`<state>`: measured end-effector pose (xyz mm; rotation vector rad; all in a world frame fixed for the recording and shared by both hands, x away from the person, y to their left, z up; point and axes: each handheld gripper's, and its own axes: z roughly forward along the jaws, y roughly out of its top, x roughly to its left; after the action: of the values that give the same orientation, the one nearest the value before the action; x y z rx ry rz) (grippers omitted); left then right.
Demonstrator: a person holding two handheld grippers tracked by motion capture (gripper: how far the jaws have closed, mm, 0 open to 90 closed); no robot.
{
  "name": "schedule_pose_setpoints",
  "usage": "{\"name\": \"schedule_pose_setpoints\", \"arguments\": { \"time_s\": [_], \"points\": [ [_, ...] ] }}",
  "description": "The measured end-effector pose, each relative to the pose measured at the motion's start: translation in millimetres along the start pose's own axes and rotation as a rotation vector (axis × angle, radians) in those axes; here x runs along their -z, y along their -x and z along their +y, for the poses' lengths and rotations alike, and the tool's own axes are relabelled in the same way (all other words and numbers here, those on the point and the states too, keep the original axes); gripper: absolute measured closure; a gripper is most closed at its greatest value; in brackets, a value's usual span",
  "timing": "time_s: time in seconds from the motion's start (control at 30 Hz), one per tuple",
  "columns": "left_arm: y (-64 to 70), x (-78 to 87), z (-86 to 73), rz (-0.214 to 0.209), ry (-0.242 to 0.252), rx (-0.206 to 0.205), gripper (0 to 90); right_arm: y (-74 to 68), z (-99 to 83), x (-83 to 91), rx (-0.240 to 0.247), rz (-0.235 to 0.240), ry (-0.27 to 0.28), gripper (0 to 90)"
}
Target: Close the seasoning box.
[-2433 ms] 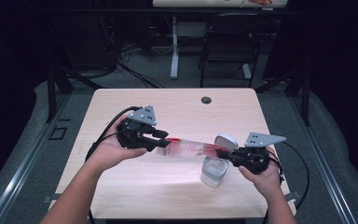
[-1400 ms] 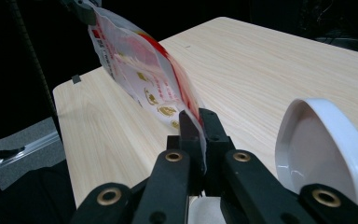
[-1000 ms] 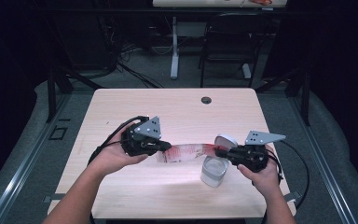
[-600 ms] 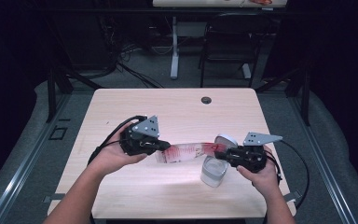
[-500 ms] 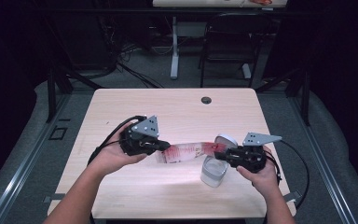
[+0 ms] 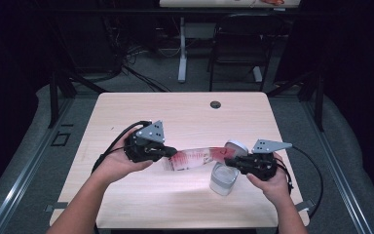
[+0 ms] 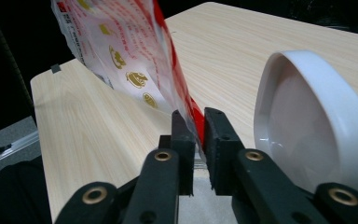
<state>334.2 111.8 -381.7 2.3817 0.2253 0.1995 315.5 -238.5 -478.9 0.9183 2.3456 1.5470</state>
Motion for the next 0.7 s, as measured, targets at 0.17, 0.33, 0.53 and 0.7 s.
{"name": "schedule_pose_setpoints", "arguments": {
  "time_s": [0.17, 0.33, 0.53, 0.7],
  "points": [
    [-0.1, -0.6, -1.1, 0.005, 0.005, 0.009, 89.1, -5.2, 2.3, -1.3, 0.028, -0.013, -0.013, 89.5],
    [-1.5, 2.1, -3.7, 0.003, 0.013, 0.013, 89.1, -8.2, 4.8, 0.8, 0.036, -0.01, -0.009, 90.0],
    [-1.9, 4.7, -8.2, 0.011, 0.032, 0.018, 88.9, -11.5, 7.4, 2.1, 0.039, -0.001, -0.008, 90.0],
    [-1.1, 6.2, -14.0, 0.01, 0.052, 0.027, 88.9, -14.5, 9.7, 2.9, 0.044, -0.001, -0.004, 90.0]
  ]
}}
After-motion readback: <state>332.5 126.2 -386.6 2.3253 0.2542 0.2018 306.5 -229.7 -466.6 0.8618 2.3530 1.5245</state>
